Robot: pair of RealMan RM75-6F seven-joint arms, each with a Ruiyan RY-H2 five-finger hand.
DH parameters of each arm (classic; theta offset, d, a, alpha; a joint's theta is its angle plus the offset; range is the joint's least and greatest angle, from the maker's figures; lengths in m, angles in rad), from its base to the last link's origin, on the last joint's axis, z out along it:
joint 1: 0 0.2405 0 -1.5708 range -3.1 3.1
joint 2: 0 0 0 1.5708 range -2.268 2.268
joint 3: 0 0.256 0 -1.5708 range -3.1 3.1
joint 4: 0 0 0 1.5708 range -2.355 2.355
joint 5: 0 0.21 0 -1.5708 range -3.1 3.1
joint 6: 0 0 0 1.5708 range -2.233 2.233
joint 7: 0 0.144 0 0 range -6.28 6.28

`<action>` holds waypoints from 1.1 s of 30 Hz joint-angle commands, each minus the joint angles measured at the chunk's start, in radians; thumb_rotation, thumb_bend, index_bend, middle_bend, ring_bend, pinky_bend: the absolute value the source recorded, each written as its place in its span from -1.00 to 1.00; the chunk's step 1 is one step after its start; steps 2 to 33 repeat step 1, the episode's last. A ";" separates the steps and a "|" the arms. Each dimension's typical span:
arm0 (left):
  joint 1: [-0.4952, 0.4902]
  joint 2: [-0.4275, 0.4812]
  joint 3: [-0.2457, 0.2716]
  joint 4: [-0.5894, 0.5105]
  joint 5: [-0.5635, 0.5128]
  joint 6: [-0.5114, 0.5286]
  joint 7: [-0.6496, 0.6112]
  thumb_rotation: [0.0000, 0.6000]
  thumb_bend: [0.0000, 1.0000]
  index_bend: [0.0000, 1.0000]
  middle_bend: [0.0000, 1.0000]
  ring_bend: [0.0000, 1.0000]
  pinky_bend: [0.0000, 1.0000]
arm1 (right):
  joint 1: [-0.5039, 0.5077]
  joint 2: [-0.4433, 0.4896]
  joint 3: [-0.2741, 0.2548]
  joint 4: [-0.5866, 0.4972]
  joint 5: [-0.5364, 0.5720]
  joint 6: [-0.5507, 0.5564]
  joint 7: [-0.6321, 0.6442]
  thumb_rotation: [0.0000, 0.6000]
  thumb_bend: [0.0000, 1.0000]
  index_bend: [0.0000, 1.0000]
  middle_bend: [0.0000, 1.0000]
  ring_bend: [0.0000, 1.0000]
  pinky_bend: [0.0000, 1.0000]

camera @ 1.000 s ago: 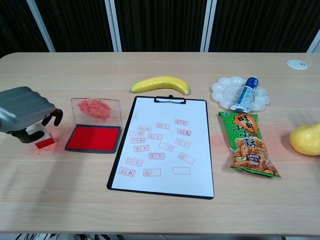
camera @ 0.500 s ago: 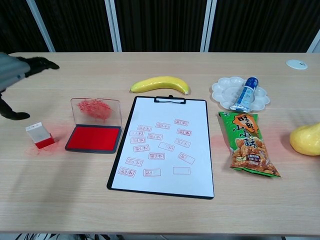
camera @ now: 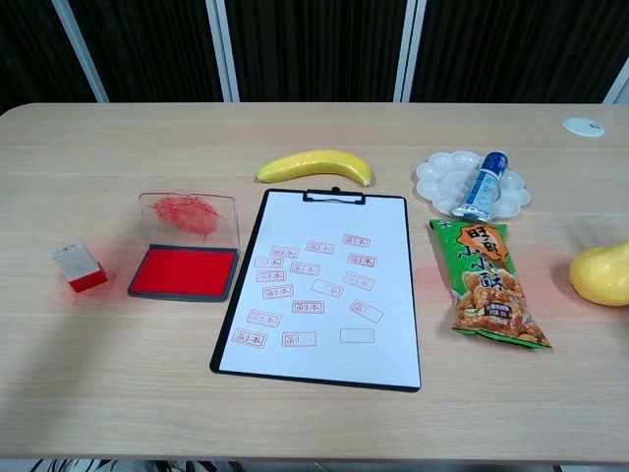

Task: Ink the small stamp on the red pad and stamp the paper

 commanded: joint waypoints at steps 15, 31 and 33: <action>0.039 0.010 0.015 0.041 0.025 0.022 -0.042 1.00 -0.85 -1.00 -1.00 -1.00 -1.00 | -0.003 -0.008 -0.001 0.007 -0.008 0.013 -0.020 1.00 -0.90 -0.78 -1.00 -1.00 -0.56; 0.039 0.010 0.015 0.041 0.025 0.022 -0.042 1.00 -0.85 -1.00 -1.00 -1.00 -1.00 | -0.003 -0.008 -0.001 0.007 -0.008 0.013 -0.020 1.00 -0.90 -0.78 -1.00 -1.00 -0.56; 0.039 0.010 0.015 0.041 0.025 0.022 -0.042 1.00 -0.85 -1.00 -1.00 -1.00 -1.00 | -0.003 -0.008 -0.001 0.007 -0.008 0.013 -0.020 1.00 -0.90 -0.78 -1.00 -1.00 -0.56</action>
